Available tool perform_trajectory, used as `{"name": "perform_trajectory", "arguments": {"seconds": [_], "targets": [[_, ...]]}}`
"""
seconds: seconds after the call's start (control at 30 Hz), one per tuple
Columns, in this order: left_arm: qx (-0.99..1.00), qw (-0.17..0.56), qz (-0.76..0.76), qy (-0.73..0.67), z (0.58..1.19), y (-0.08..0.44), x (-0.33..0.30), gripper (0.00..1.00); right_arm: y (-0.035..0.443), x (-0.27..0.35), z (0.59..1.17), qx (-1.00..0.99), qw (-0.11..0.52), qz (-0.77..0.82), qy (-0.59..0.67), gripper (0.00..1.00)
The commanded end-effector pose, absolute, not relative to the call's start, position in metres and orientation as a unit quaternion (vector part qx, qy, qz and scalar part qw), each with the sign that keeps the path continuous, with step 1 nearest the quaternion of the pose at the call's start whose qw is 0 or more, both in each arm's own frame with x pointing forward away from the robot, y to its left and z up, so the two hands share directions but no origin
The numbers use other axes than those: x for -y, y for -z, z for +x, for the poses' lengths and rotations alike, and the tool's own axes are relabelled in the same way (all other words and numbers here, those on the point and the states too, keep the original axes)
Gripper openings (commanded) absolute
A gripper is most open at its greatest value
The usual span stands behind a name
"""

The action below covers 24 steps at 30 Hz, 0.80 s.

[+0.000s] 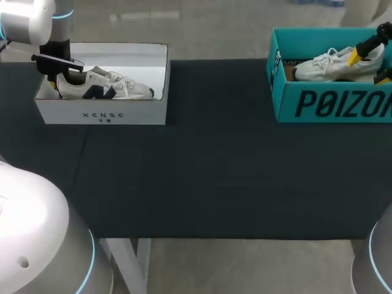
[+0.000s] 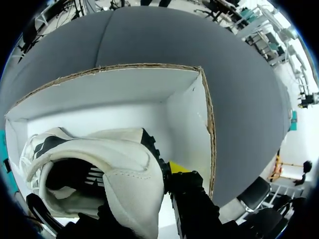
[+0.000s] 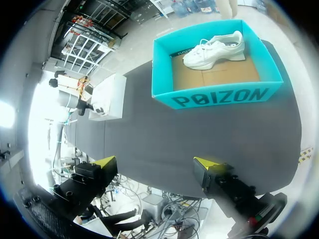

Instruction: Take the shoe out of the shoebox, open the shoe tongue, remove and reinsert the insole, then place the shoe into the shoebox

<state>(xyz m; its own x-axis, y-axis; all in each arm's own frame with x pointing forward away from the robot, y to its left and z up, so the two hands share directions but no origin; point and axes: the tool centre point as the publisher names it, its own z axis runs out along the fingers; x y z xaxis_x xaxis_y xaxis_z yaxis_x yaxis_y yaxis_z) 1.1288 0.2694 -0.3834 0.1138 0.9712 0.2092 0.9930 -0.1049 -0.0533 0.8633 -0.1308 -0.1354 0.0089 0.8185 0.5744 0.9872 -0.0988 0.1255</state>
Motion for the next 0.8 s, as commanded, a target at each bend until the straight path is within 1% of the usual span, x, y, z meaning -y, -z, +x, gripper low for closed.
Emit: {"name": "perform_trajectory", "arguments": {"seconds": [0.03,0.07,0.1,0.13,0.17,0.2,0.4,0.8], "targets": [[0.660,0.095,-0.743,0.059,1.129,0.386,-0.270,0.00,0.136,0.131,0.864,0.652,0.159,-0.692,0.264,1.00],[0.661,0.097,-0.742,0.058,1.129,0.386,-0.270,0.07,0.136,0.131,0.864,0.652,0.159,-0.692,0.264,1.00],[0.661,0.098,-0.742,0.058,1.128,0.386,-0.270,0.32,0.136,0.131,0.864,0.652,0.159,-0.692,0.264,1.00],[0.661,0.098,-0.742,0.058,1.127,0.384,-0.270,0.50,0.136,0.131,0.864,0.652,0.159,-0.692,0.264,1.00],[0.661,0.098,-0.742,0.057,1.127,0.382,-0.270,0.89,0.136,0.131,0.864,0.652,0.159,-0.692,0.264,1.00],[0.660,0.096,-0.743,0.056,1.126,0.381,-0.270,1.00,0.136,0.131,0.864,0.652,0.159,-0.692,0.264,1.00],[0.662,0.091,-0.743,0.037,1.127,0.371,-0.269,1.00,0.136,0.131,0.864,0.652,0.159,-0.692,0.264,1.00],[0.674,0.070,-0.735,0.021,1.118,0.328,-0.256,1.00,0.136,0.131,0.864,0.652,0.159,-0.692,0.264,1.00]]}}
